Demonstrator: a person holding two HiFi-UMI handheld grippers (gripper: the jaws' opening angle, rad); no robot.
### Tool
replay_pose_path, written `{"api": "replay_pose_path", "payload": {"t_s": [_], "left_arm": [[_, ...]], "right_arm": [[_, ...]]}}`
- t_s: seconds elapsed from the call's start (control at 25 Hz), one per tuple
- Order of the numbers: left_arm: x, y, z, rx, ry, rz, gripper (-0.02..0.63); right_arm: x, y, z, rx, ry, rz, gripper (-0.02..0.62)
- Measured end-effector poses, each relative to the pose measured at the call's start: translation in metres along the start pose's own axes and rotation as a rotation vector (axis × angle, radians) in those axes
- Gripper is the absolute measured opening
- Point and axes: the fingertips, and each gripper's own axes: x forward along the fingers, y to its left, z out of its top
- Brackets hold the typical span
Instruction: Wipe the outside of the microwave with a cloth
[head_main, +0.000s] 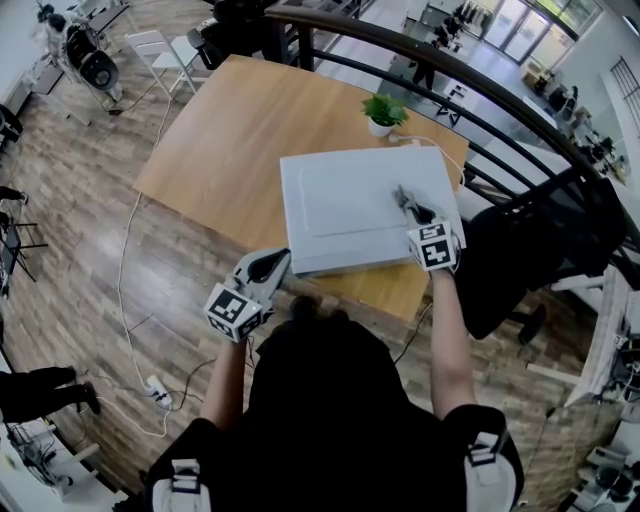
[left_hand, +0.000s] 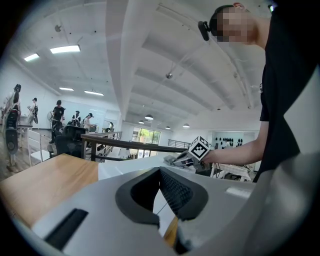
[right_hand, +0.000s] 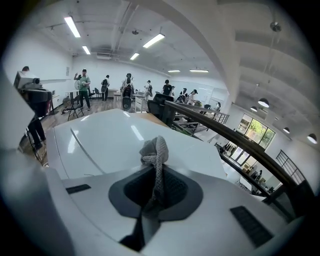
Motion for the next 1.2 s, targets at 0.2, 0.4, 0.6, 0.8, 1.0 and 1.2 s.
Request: {"api": "replay_pose_path", "payload": {"t_s": [0.2, 0.4, 0.6, 0.8, 1.0, 1.2], "left_arm": [[-0.005, 0.009, 0.0, 0.001, -0.003, 0.0, 0.002], [-0.012, 0.018, -0.006, 0.0, -0.006, -0.023, 0.002], [-0.013, 0.026, -0.012, -0.006, 0.013, -0.038, 0.002], [-0.009, 0.035, -0.011, 0.009, 0.011, -0.064, 0.002], [-0.006, 0.041, -0.01, 0.035, -0.003, -0.097, 0.002], [-0.006, 0.045, -0.009, 0.024, 0.011, -0.116, 0.002]], "right_arm": [[0.006, 0.028, 0.012, 0.013, -0.013, 0.045, 0.017], [0.009, 0.063, 0.027, 0.004, -0.018, 0.094, 0.017], [0.014, 0.097, 0.039, -0.023, -0.001, 0.145, 0.017], [0.02, 0.118, 0.051, -0.025, 0.008, 0.18, 0.017], [0.024, 0.156, 0.064, -0.072, 0.002, 0.218, 0.017], [0.026, 0.187, 0.079, -0.091, -0.007, 0.258, 0.017]]}}
